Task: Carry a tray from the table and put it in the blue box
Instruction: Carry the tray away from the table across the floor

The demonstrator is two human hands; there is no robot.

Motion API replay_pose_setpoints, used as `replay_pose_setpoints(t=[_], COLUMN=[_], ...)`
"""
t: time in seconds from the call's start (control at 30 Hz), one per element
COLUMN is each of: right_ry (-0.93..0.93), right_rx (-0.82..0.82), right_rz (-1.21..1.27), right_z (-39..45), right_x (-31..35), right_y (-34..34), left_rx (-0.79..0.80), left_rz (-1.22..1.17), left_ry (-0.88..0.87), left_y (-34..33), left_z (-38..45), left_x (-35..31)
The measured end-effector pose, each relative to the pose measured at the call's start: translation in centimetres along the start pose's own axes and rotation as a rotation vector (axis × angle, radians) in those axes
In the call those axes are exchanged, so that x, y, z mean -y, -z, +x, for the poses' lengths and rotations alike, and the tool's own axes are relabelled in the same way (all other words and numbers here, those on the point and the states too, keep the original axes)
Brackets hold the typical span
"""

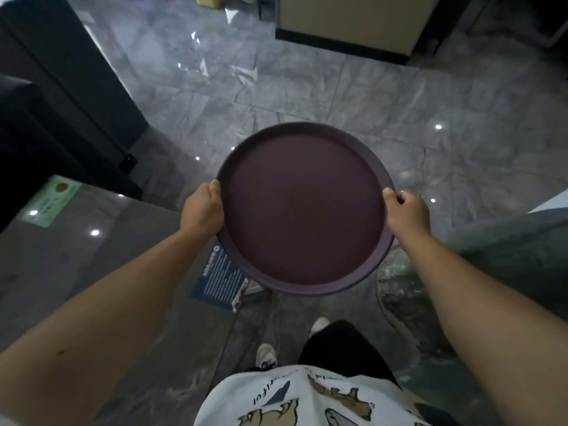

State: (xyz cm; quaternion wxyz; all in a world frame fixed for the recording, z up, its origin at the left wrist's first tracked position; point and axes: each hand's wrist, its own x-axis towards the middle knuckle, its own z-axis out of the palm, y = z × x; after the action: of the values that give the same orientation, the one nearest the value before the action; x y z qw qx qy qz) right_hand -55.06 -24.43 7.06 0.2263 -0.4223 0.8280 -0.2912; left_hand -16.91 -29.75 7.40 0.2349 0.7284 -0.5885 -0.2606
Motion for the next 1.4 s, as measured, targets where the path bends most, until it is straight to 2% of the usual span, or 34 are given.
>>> replay_pose_setpoints(t=[0.13,0.33,0.7,1.0,1.4], right_ry=[-0.017,0.036,0.243,0.313,0.388], right_rx=[-0.003,0.043,0.142,0.221,0.313], right_rz=[-0.003,-0.031,-0.056,-0.047,-0.069], right_z=[5.1,17.6,37.6,47.9,58.1], right_x=[-0.3,2.1,14.8,26.1,45.0], right_y=[-0.5,-1.6,-2.8,-12.7,-26.3], left_rx=[0.011,-0.022,-0.193,-0.271,-0.344], left_rz=[0.011,-0.019,-0.129,-0.106,-0.119], left_ry=[-0.002,0.089,0.249,0.315,0.351], left_y=[-2.5,-6.4,-7.1,-4.4,4.7], left_z=[4.5,11.9,24.5,39.0,58.4], left_x=[-2.6,-7.0,-13.8,-11.2,-6.7])
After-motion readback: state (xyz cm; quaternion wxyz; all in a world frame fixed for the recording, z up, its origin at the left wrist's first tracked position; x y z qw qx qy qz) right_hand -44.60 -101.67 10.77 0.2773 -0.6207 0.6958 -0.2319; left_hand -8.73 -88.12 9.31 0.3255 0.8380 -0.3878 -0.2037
